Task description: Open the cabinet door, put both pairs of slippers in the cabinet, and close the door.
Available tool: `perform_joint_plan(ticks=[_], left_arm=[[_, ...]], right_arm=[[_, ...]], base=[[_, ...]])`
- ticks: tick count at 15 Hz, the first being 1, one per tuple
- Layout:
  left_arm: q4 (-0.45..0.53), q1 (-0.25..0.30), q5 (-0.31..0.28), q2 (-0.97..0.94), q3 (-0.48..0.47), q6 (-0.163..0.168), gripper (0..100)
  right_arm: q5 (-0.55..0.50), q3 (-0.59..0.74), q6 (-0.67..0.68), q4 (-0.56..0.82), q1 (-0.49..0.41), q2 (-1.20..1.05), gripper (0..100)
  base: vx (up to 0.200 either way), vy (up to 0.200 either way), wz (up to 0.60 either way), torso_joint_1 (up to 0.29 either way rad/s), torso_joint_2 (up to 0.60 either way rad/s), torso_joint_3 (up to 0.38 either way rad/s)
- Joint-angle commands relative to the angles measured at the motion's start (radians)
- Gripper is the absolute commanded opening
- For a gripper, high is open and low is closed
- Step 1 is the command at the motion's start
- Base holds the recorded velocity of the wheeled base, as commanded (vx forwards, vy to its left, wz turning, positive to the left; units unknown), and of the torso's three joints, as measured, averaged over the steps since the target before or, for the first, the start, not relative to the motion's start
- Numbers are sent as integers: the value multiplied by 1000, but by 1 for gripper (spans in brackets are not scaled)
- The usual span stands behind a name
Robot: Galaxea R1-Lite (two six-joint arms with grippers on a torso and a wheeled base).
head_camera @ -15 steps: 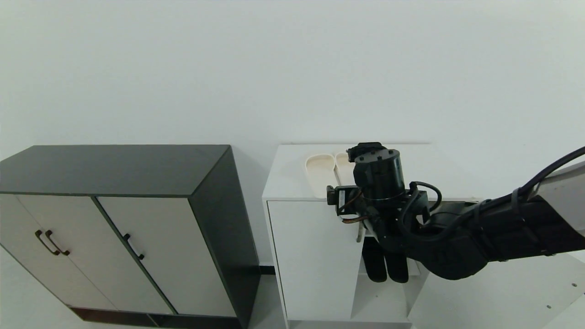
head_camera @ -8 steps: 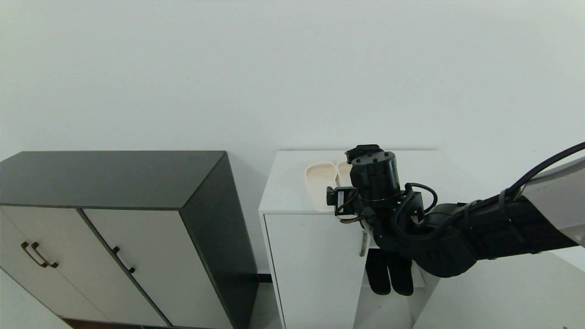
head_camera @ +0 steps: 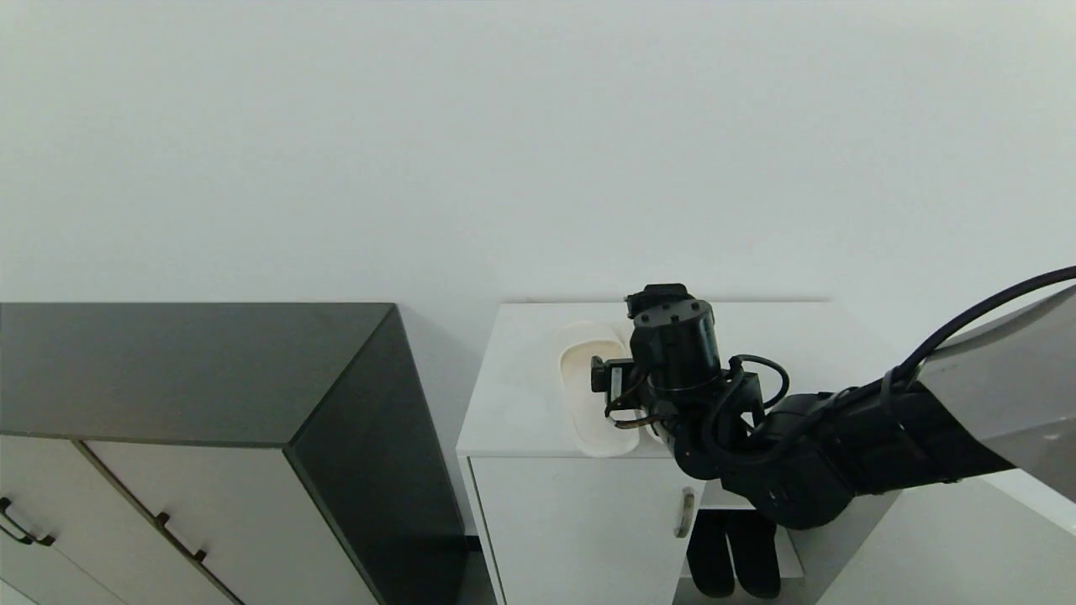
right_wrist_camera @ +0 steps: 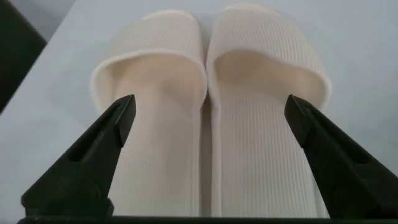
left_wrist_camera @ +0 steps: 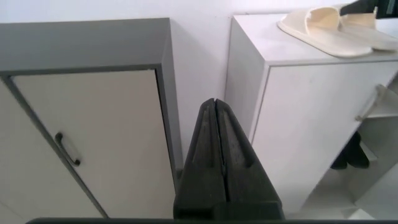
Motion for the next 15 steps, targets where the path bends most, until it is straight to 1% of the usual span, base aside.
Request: perform_joint_plan(ticks=[1, 4, 7, 8, 11, 15], left_arm=[[0, 0, 0, 2, 0, 0, 0], [0, 0, 0, 2, 0, 0, 0], [0, 0, 0, 2, 0, 0, 0], [0, 1, 0, 2, 0, 0, 0], [0, 0, -2, 2, 0, 0, 0], [0, 0, 0, 2, 0, -2, 0]], right_arm=[[0, 14, -5, -22, 0, 30, 100], [8, -3, -6, -42, -3, 72, 100], [16, -64, -8, -60, -28, 145, 100], [20, -107, -11, -60, -49, 177, 100], [40, -179, -54, -60, -75, 208, 100], [42, -273, -91, -56, -88, 260, 100]], base=[[0, 0, 0, 0, 0, 0], [0, 0, 0, 0, 0, 0], [0, 0, 0, 0, 0, 0], [0, 0, 0, 0, 0, 0], [0, 0, 0, 0, 0, 0], [0, 0, 0, 0, 0, 0]])
